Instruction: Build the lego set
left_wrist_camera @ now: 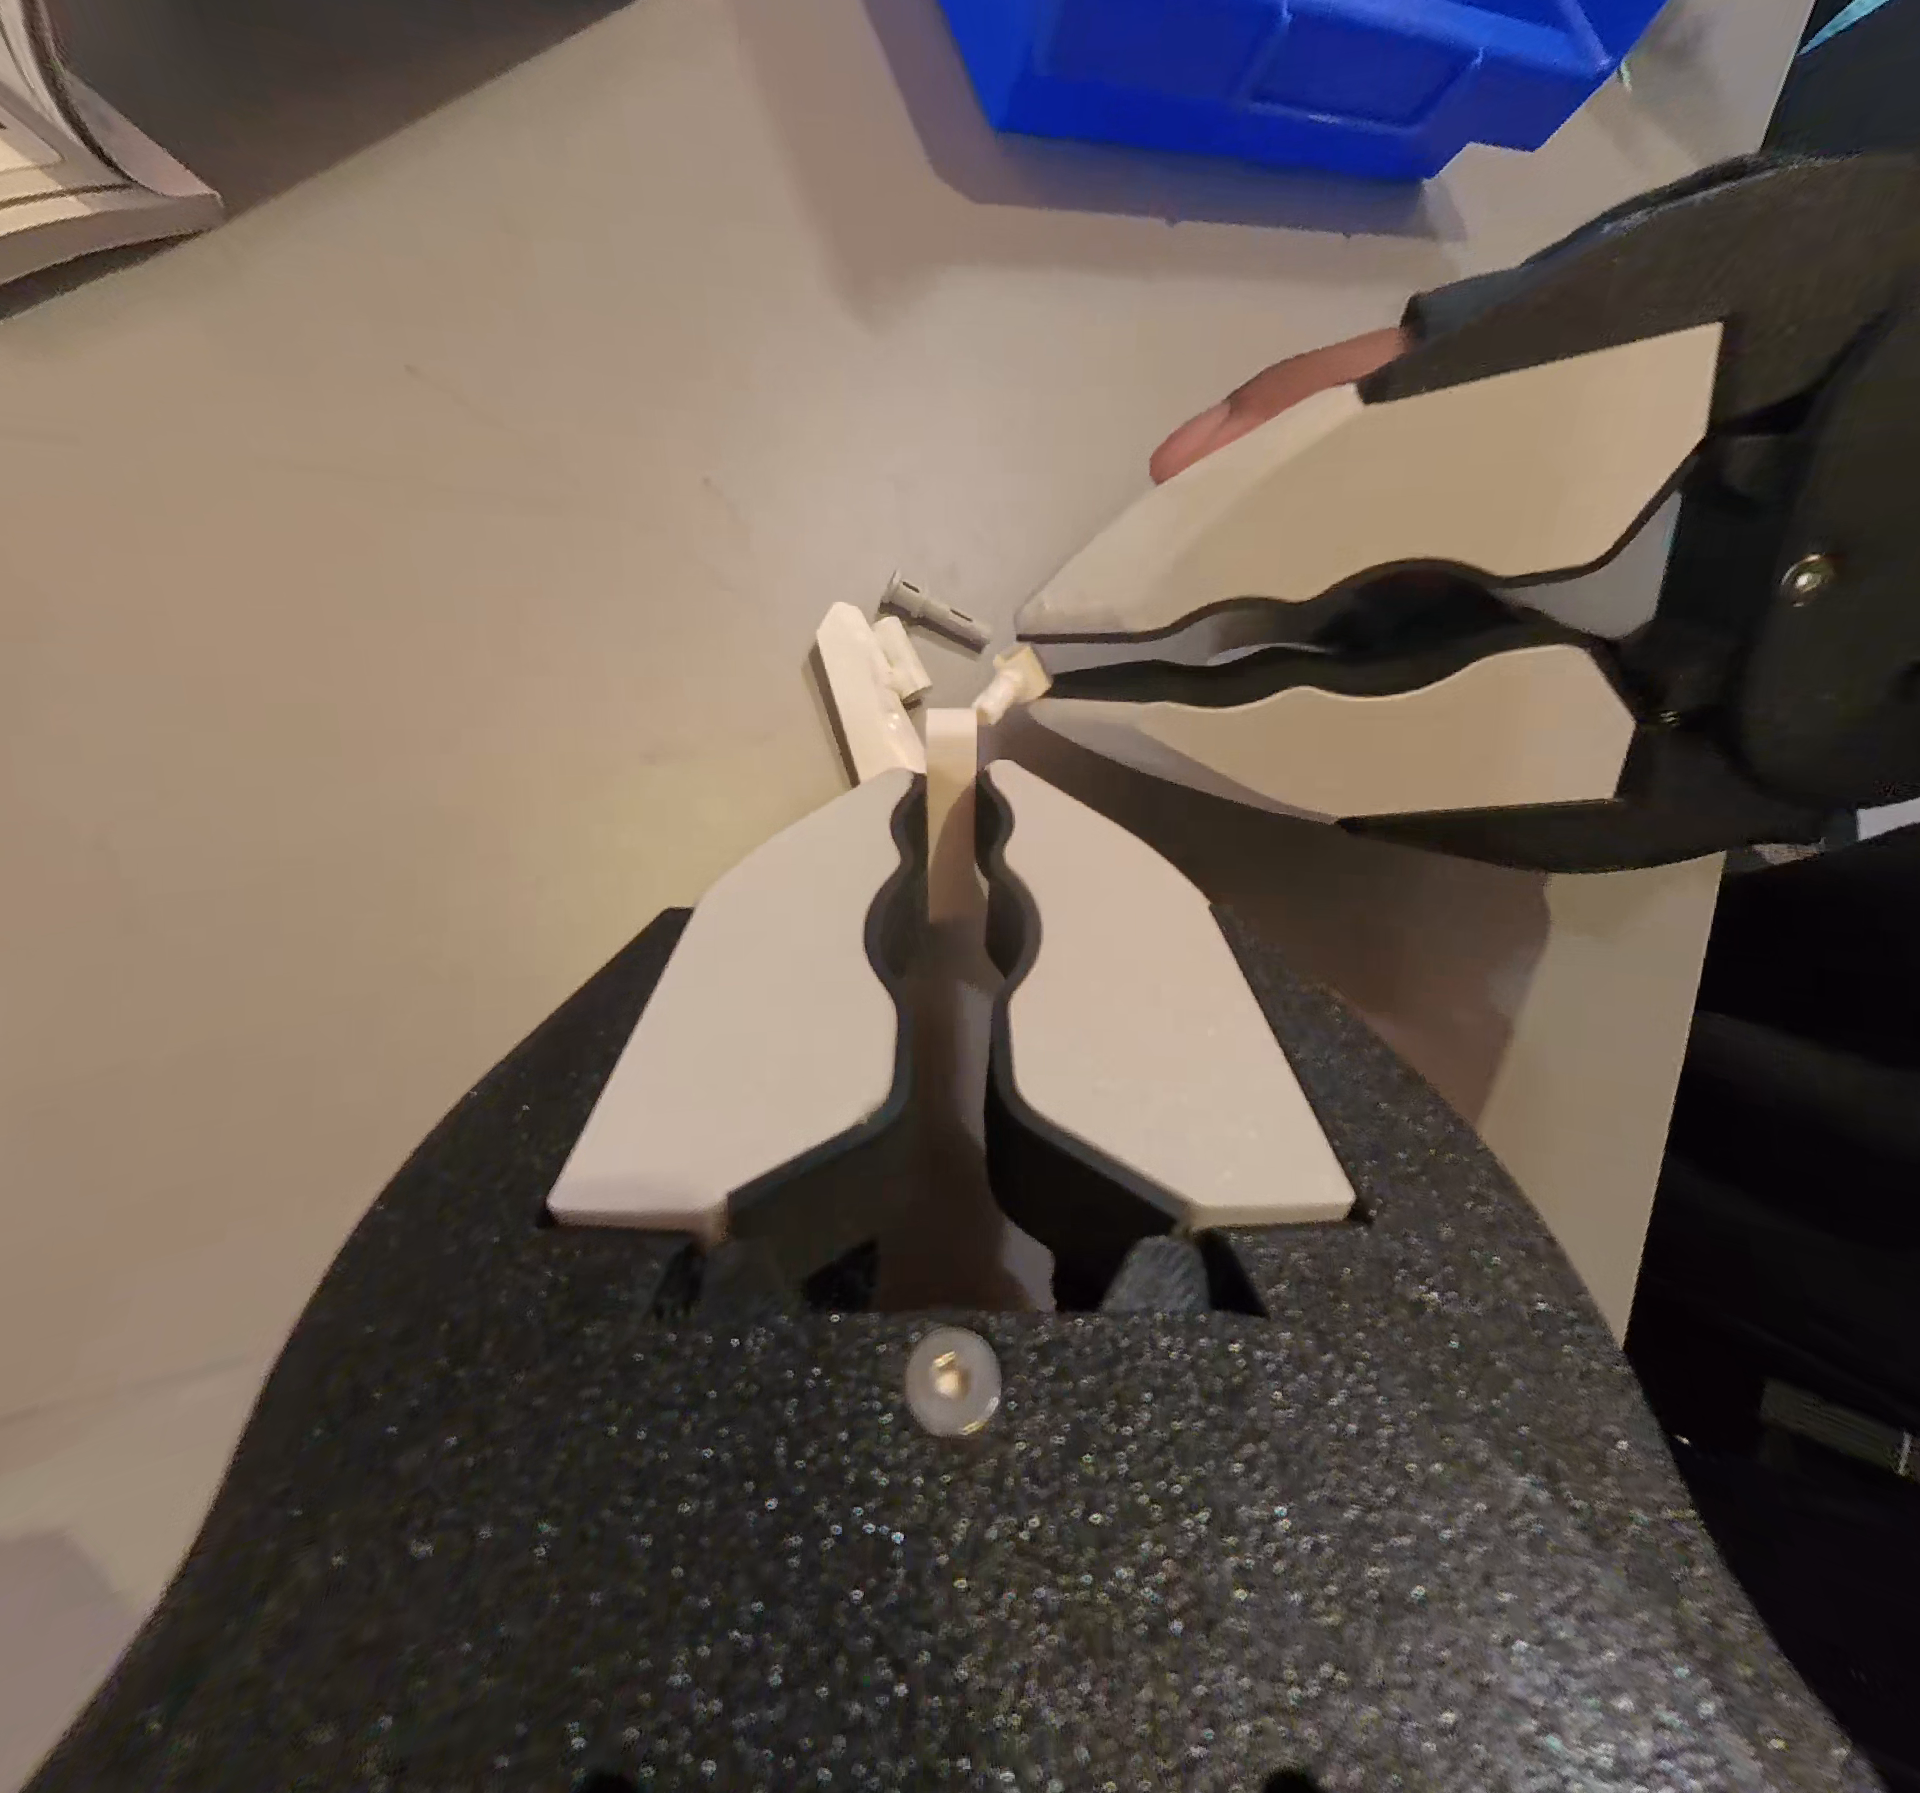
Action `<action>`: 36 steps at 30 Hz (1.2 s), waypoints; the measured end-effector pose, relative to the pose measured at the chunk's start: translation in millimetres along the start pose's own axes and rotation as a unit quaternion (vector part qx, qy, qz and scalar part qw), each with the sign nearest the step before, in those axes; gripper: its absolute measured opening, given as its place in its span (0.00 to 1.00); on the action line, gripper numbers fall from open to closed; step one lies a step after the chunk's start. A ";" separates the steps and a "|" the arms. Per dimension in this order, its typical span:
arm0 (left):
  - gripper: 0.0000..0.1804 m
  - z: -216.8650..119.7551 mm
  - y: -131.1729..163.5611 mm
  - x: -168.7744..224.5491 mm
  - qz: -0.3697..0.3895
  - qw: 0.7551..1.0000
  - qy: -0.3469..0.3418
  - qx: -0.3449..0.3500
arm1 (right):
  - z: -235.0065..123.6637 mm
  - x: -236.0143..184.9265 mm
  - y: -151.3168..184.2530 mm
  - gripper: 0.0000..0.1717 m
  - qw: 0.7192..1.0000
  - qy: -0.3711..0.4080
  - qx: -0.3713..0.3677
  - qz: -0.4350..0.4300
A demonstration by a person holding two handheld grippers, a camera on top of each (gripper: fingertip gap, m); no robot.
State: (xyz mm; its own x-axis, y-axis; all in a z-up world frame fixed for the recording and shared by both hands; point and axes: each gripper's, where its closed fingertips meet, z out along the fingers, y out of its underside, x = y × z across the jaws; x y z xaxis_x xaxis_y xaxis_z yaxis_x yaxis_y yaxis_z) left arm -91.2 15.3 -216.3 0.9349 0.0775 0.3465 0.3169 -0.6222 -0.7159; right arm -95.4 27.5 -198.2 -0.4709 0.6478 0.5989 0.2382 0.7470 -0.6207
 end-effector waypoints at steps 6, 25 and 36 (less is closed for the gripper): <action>0.05 1.1 0.0 -1.6 0.009 1.000 -0.016 -0.001 | 1.5 -0.3 2.2 0.04 1.000 0.017 -0.023 -0.007; 0.04 3.3 0.9 -4.9 0.053 0.996 -0.066 -0.002 | 1.7 -3.5 -1.2 0.04 0.998 0.032 -0.053 -0.005; 0.05 2.2 1.0 -0.7 0.051 0.998 -0.040 -0.001 | -1.5 -4.7 -3.3 0.04 1.000 -0.001 -0.003 0.015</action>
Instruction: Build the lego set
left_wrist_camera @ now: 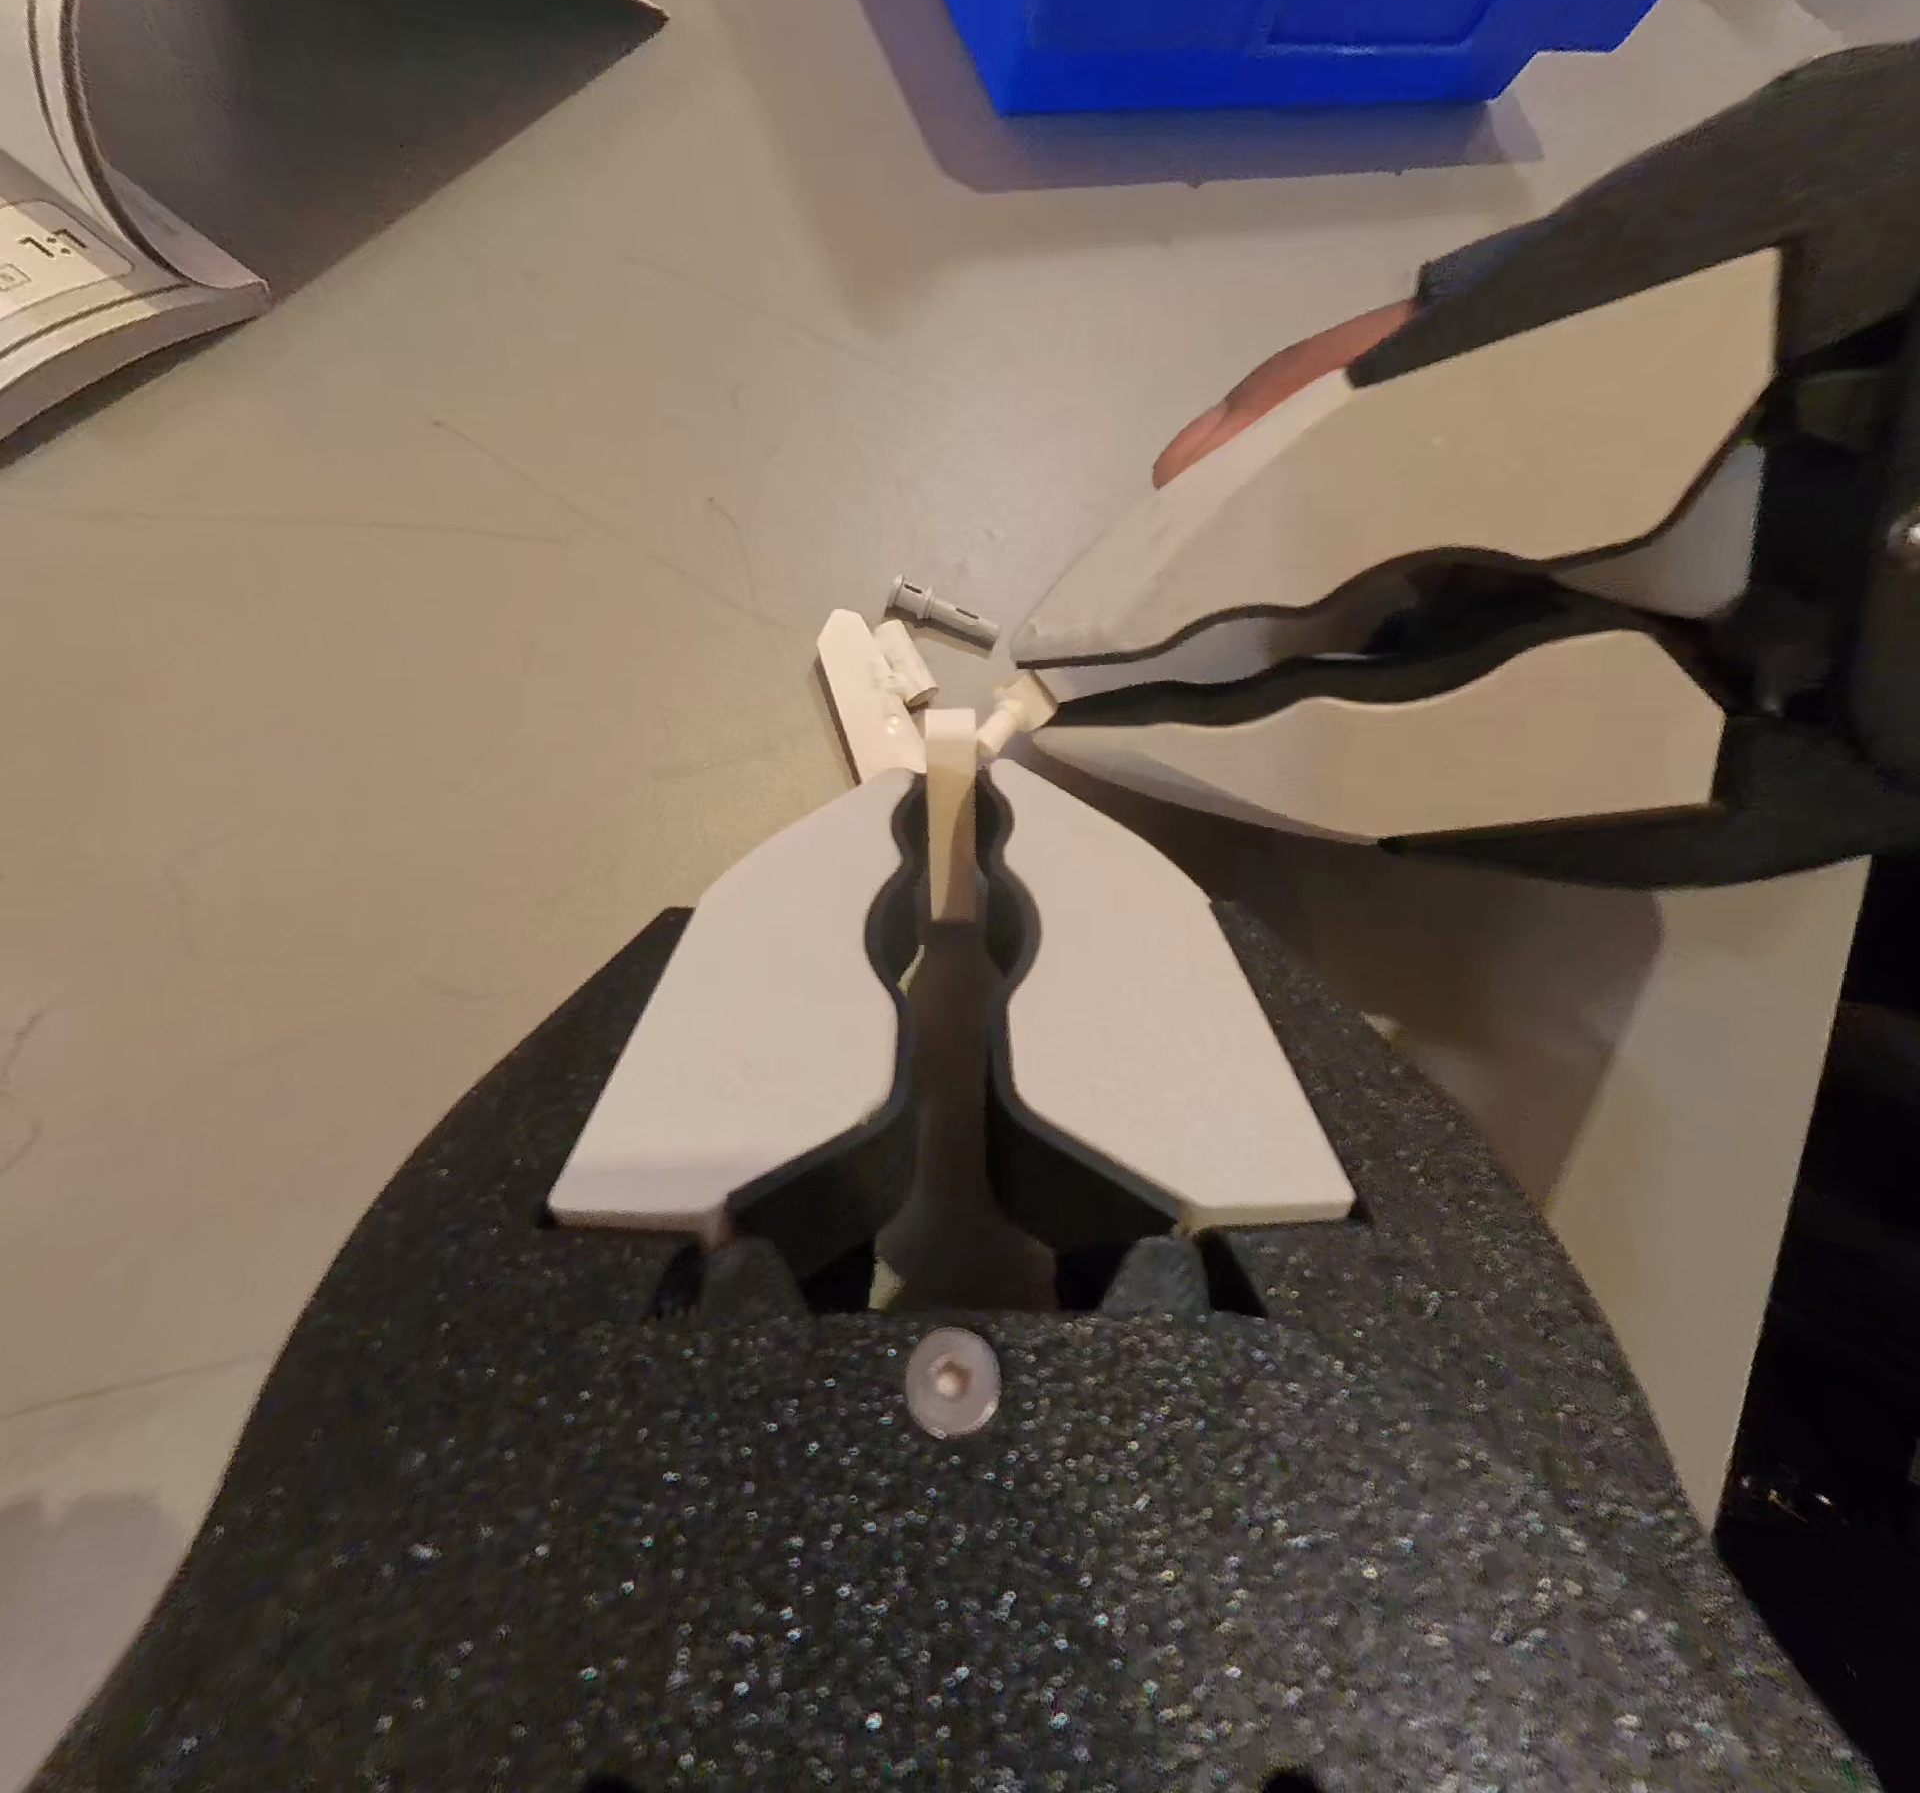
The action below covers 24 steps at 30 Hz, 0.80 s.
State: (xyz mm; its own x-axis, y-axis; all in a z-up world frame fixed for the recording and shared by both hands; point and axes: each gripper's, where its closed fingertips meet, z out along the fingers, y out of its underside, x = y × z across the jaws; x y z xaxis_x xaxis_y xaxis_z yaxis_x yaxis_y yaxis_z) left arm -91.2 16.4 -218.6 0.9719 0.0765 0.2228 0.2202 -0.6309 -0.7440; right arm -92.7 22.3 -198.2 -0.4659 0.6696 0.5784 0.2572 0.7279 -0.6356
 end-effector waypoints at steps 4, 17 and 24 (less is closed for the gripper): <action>0.05 -1.7 -1.2 1.9 -0.013 1.000 0.020 0.005 | -0.4 1.2 6.8 0.04 0.999 -0.023 -0.007 0.034; 0.04 -25.4 -34.6 25.1 -0.172 0.955 0.223 0.097 | -5.7 -26.2 23.7 0.05 0.977 -0.202 0.001 0.073; 0.04 -29.1 -39.5 33.4 -0.202 0.937 0.264 0.108 | -11.7 -7.8 15.1 0.15 0.983 -0.158 0.086 0.044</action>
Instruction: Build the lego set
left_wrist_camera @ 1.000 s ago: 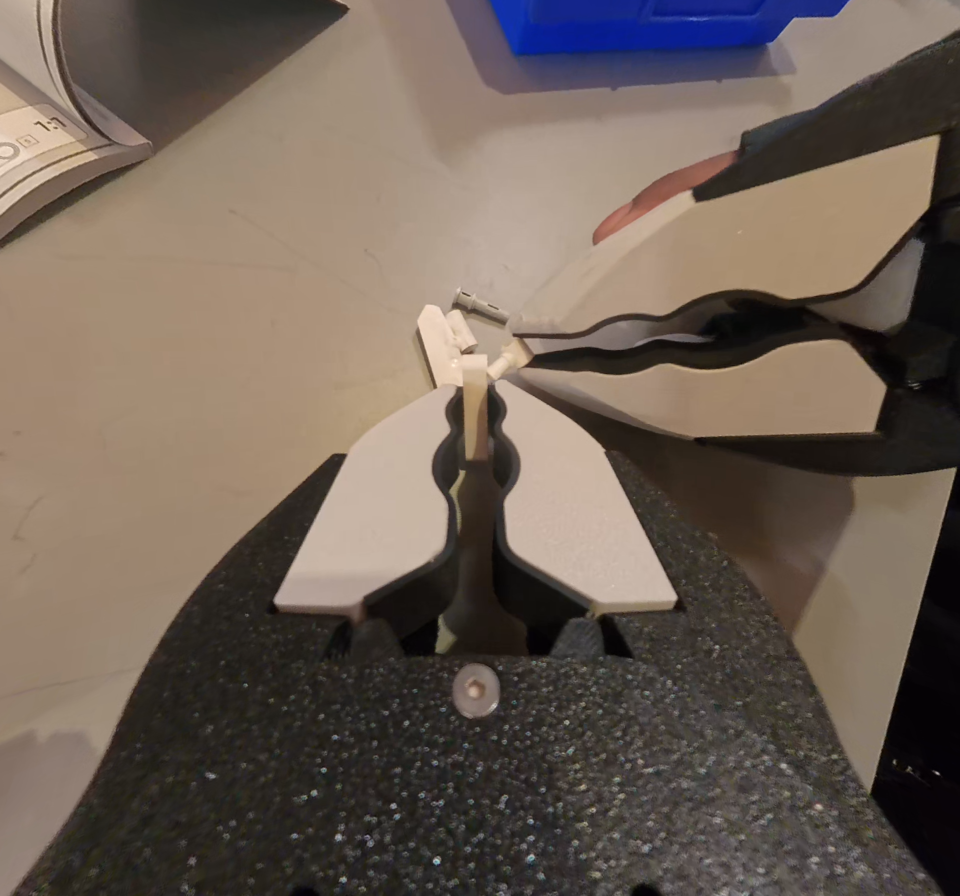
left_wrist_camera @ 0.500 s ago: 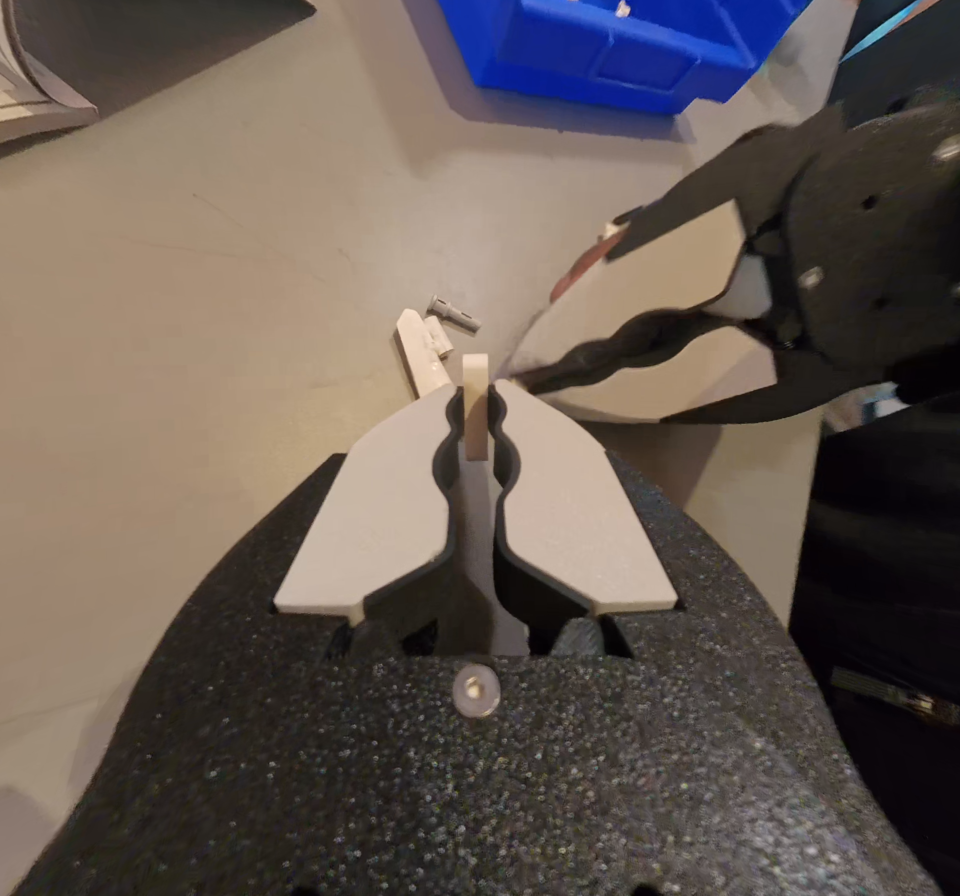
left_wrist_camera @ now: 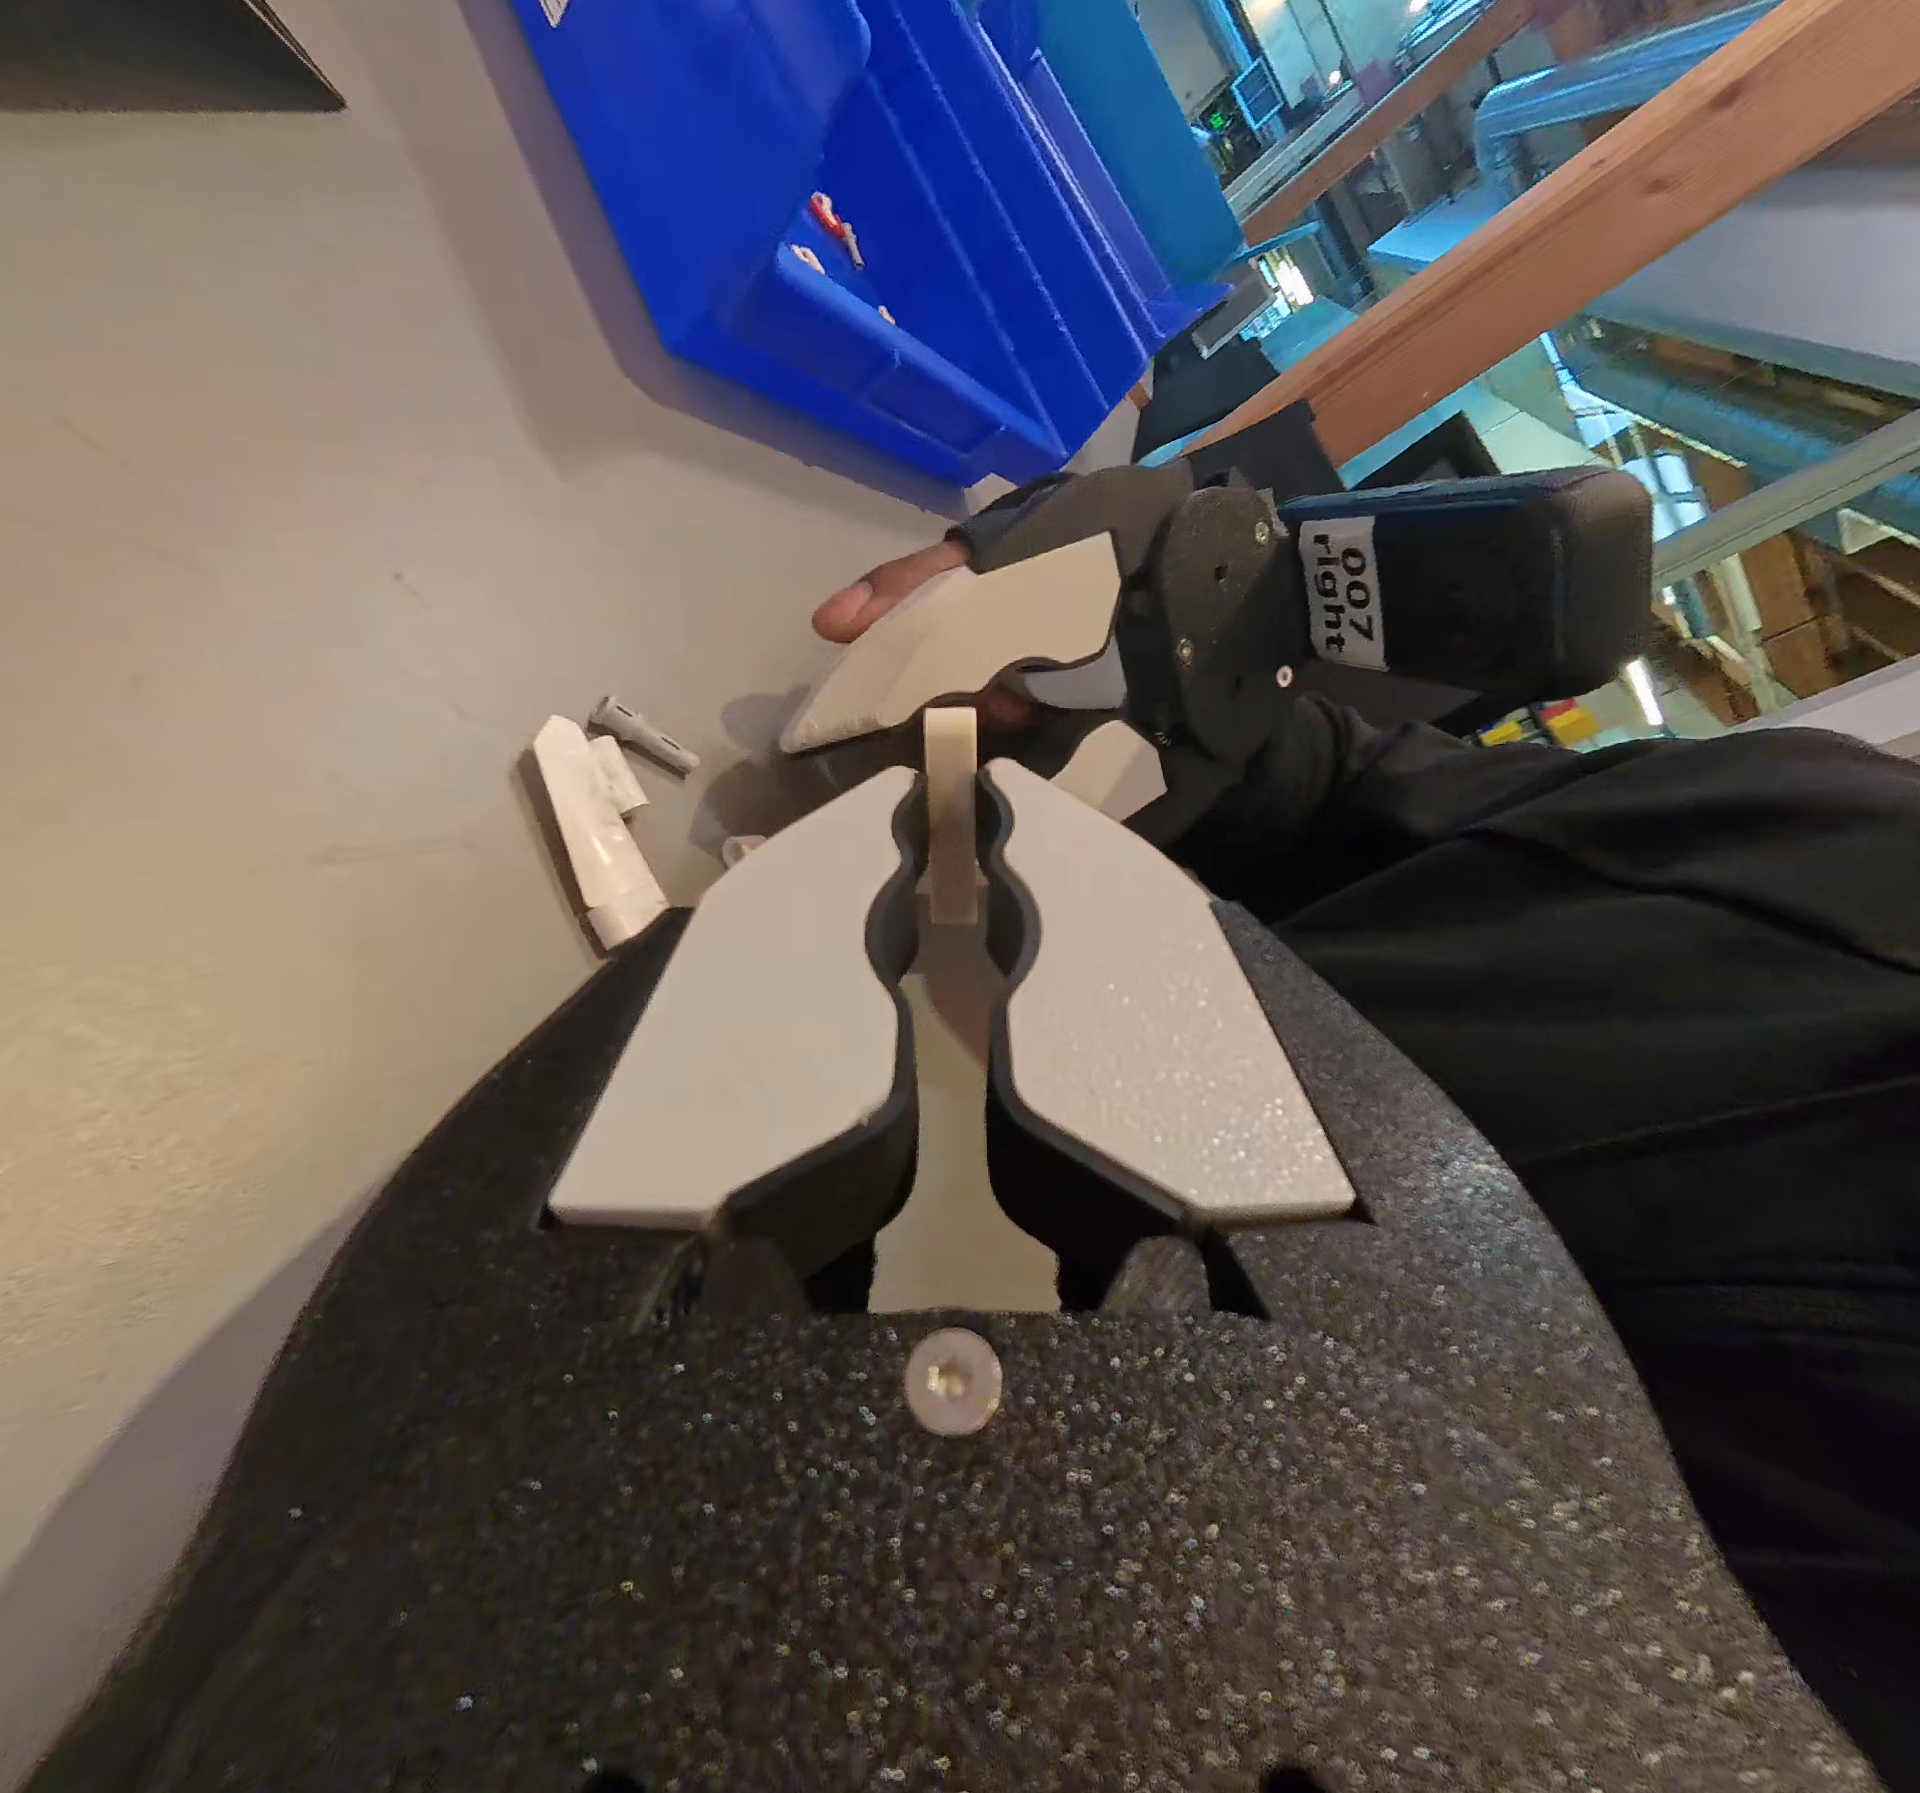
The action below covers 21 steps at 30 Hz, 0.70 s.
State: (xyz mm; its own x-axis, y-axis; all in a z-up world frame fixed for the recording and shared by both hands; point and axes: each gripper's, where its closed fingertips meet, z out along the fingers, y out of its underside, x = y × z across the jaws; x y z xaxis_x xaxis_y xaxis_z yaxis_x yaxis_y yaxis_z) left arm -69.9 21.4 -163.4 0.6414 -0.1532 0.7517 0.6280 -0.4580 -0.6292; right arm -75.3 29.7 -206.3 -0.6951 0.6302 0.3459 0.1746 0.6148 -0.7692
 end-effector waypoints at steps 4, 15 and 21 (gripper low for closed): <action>0.04 0.1 0.1 3.5 -0.018 1.000 0.018 0.001 | -4.6 2.6 -8.1 0.18 0.999 0.023 0.032 -0.037; 0.04 3.3 2.0 24.4 -0.033 0.997 0.071 0.007 | -16.7 -5.0 -51.2 0.31 0.978 0.082 0.155 -0.111; 0.04 8.5 7.0 29.1 -0.046 0.995 0.089 0.005 | -18.6 -7.9 -54.7 0.29 0.975 0.082 0.172 -0.112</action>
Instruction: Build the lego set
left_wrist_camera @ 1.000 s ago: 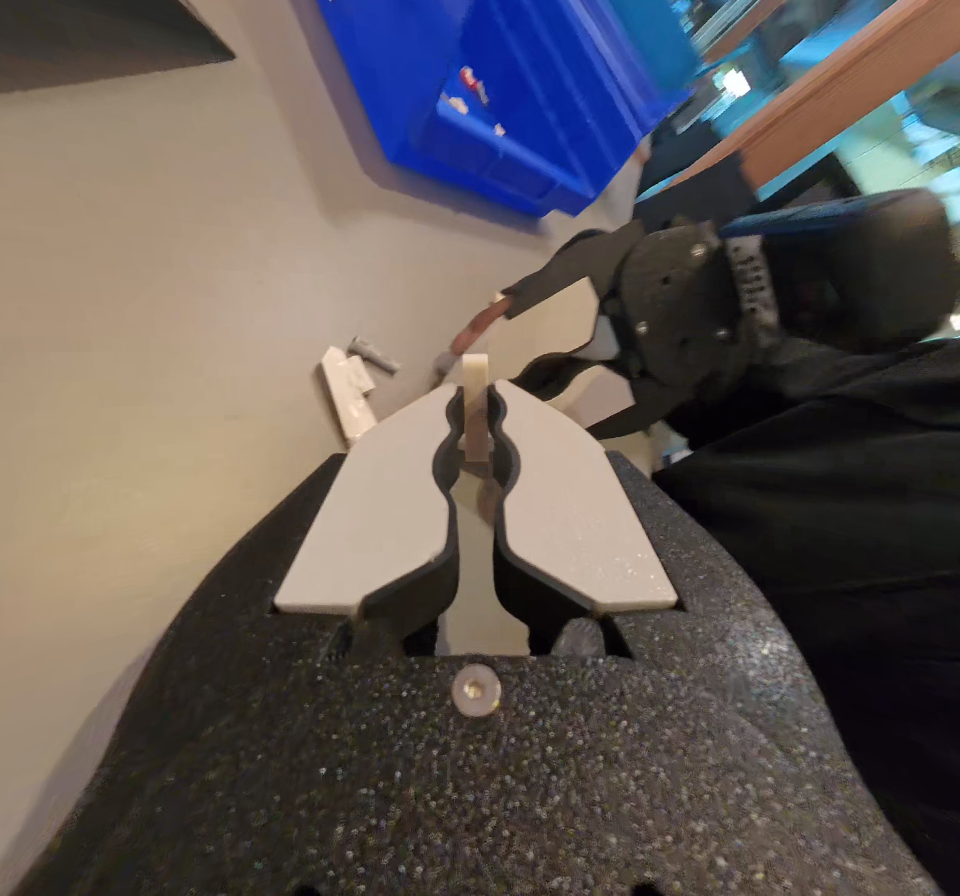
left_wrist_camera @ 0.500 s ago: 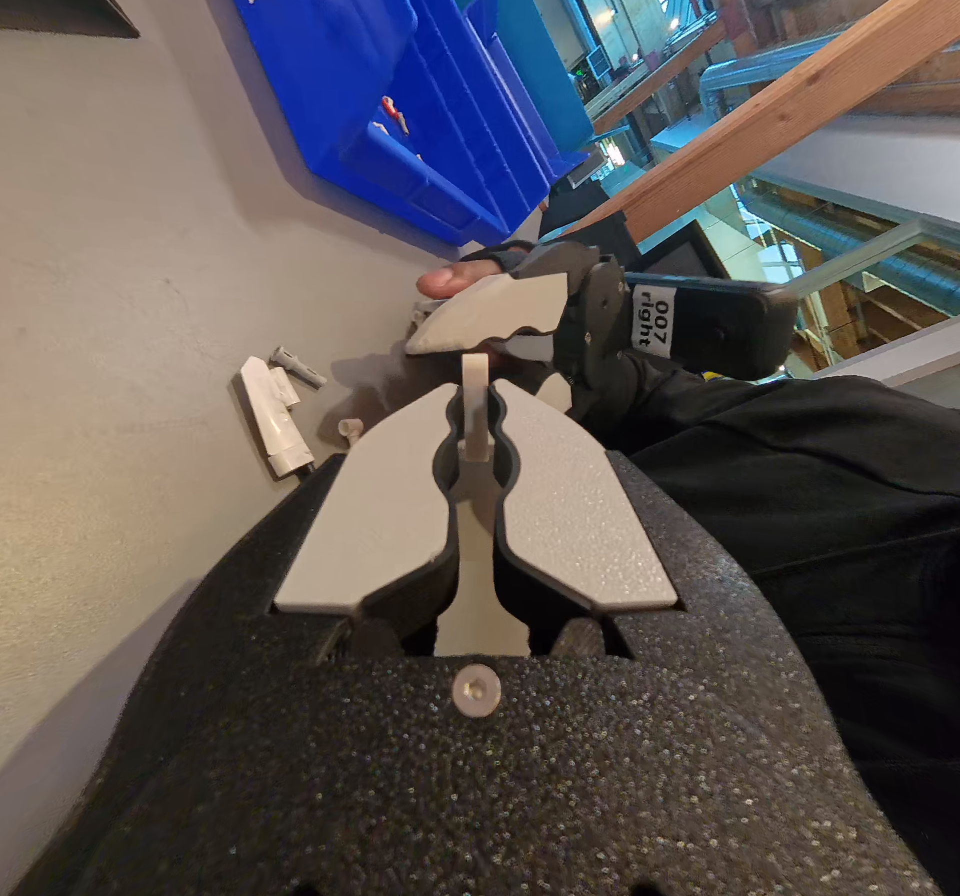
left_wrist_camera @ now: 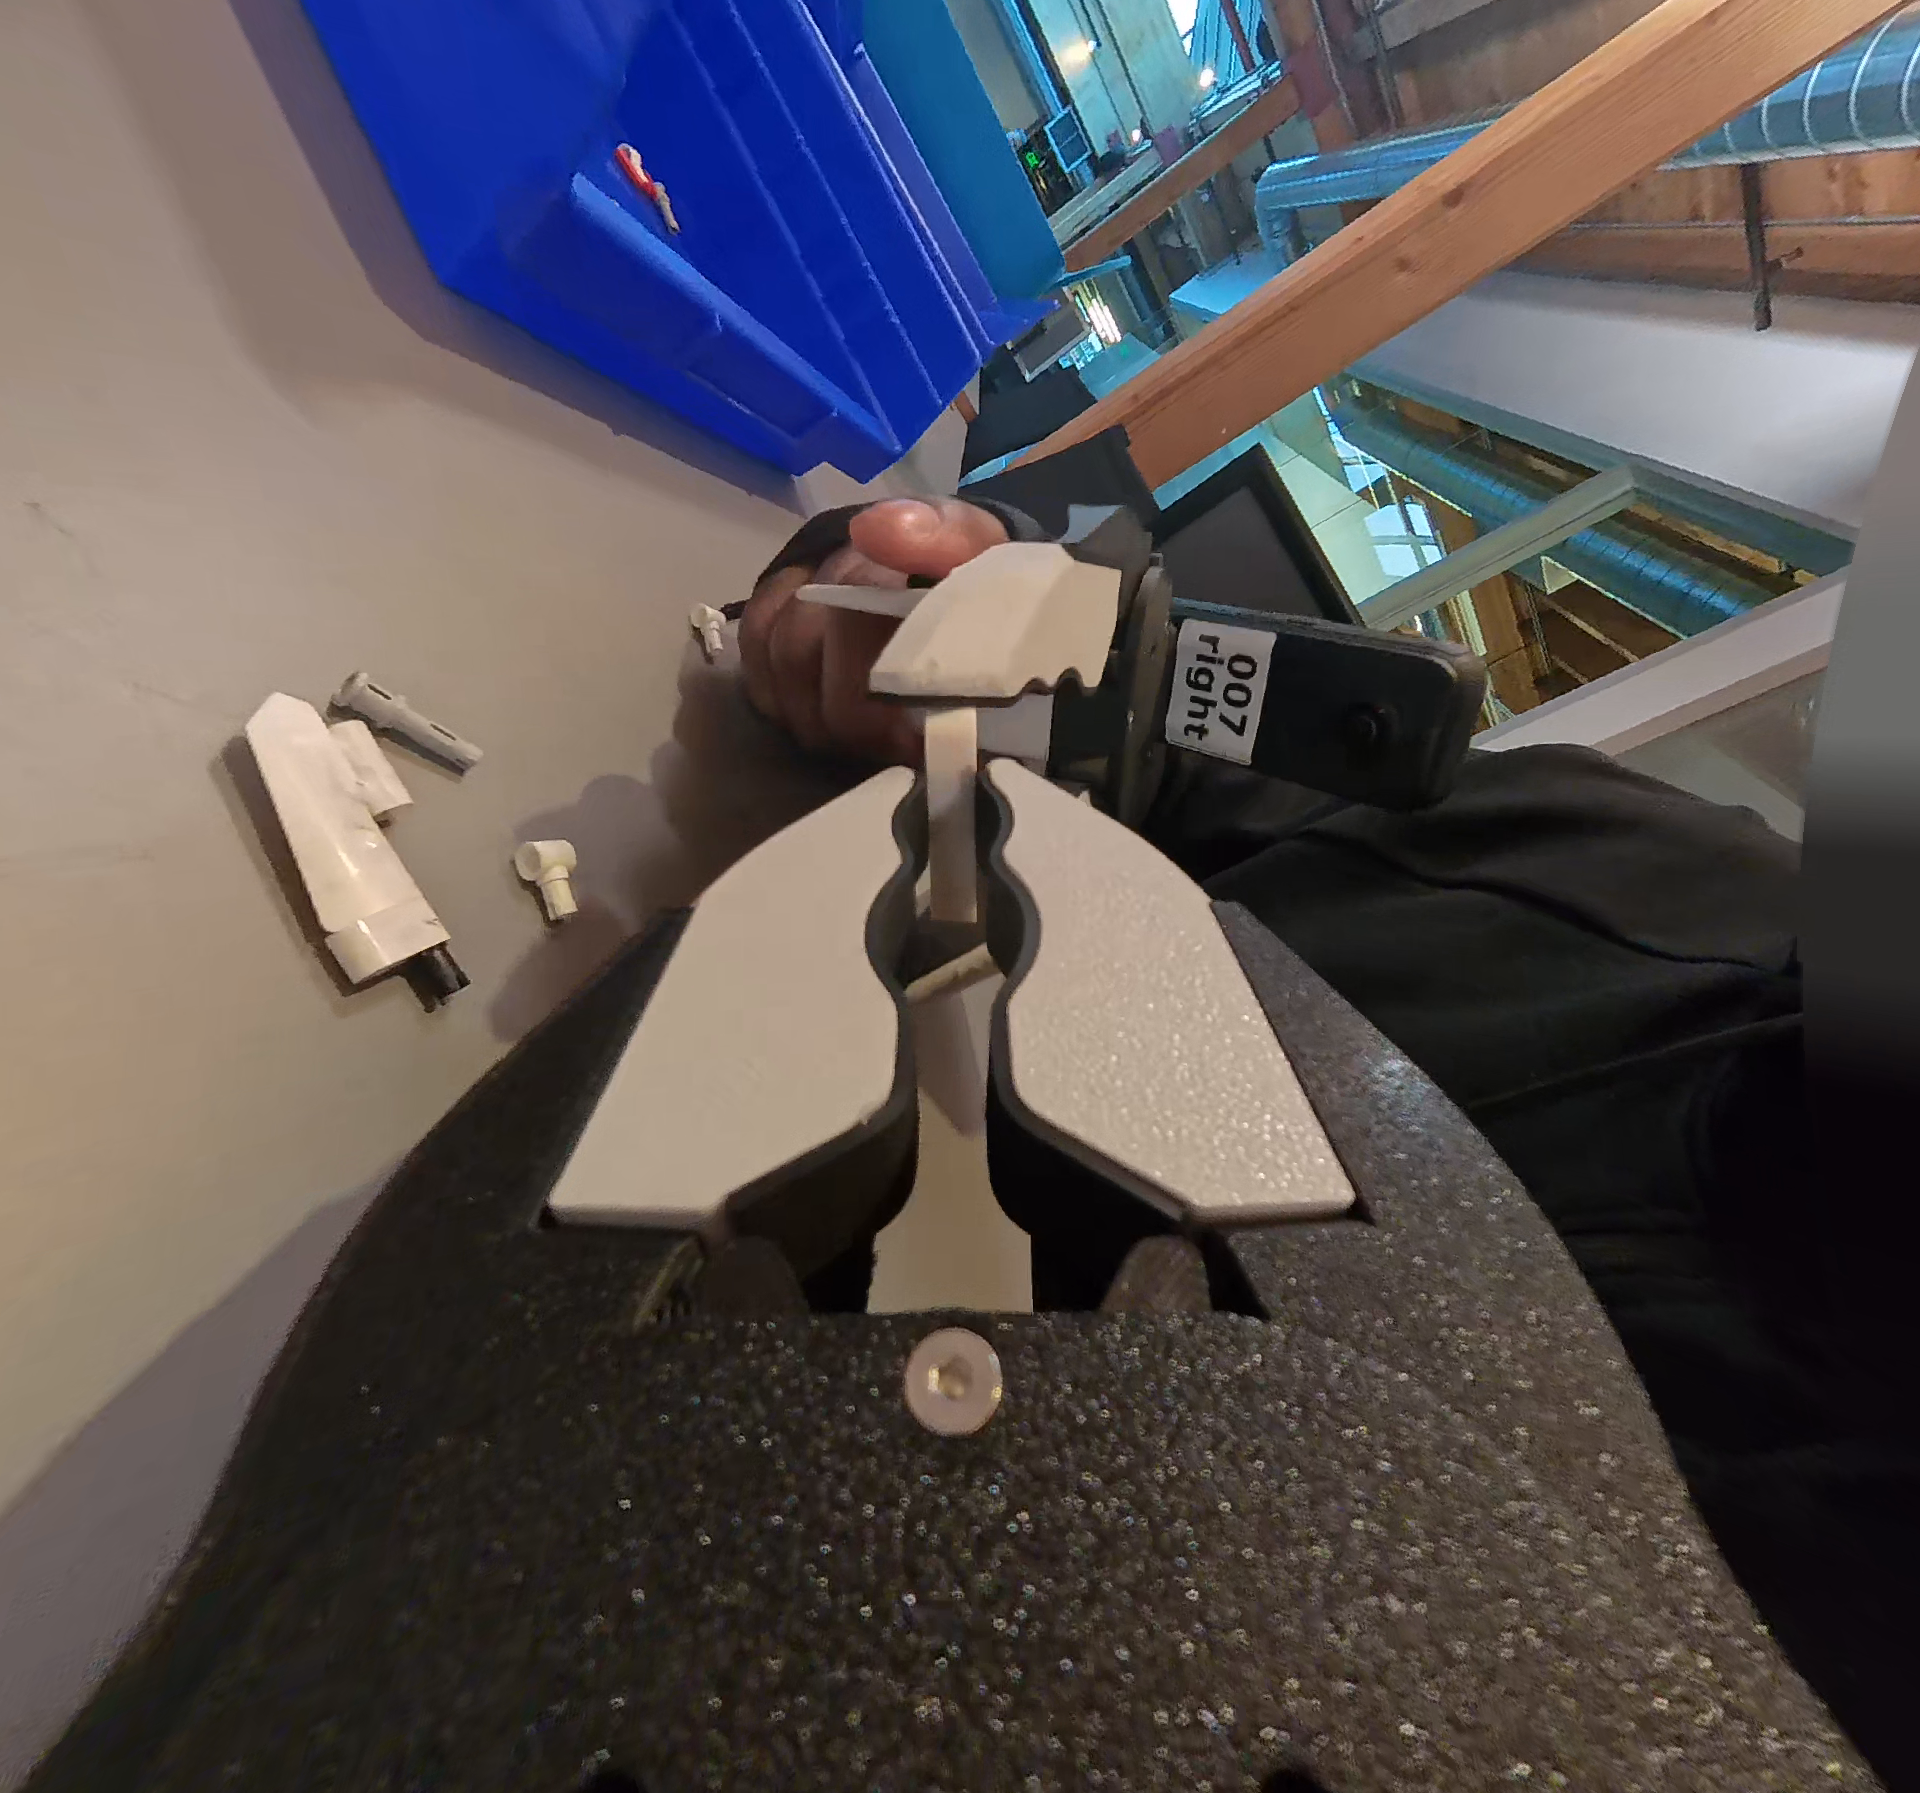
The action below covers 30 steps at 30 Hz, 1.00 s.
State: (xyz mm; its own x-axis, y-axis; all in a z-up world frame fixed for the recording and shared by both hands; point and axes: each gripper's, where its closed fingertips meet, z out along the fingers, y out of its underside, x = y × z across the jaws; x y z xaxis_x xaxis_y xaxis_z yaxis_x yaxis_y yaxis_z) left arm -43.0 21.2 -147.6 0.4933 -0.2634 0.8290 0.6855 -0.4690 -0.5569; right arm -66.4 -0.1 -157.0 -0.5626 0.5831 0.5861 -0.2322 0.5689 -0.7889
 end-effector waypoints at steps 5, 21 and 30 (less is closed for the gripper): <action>0.04 2.0 3.7 -1.3 -0.010 1.000 0.006 -0.008 | -1.1 1.0 -1.0 0.27 1.000 -0.005 0.006 0.015; 0.05 2.5 9.5 -4.9 -0.014 1.000 0.007 -0.027 | -0.9 -6.2 2.9 0.25 0.999 -0.037 0.002 0.035; 0.06 4.9 14.4 -4.0 -0.011 0.999 0.007 -0.041 | 0.0 -8.2 2.1 0.25 0.999 -0.040 0.002 0.036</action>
State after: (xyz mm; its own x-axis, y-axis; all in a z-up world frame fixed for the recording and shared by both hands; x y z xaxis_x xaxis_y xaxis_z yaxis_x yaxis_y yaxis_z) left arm -32.5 19.7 -159.2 0.4708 -0.2630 0.8421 0.6495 -0.5426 -0.5326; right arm -62.2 -3.6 -163.4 -0.6394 0.5744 0.5112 -0.1919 0.5246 -0.8295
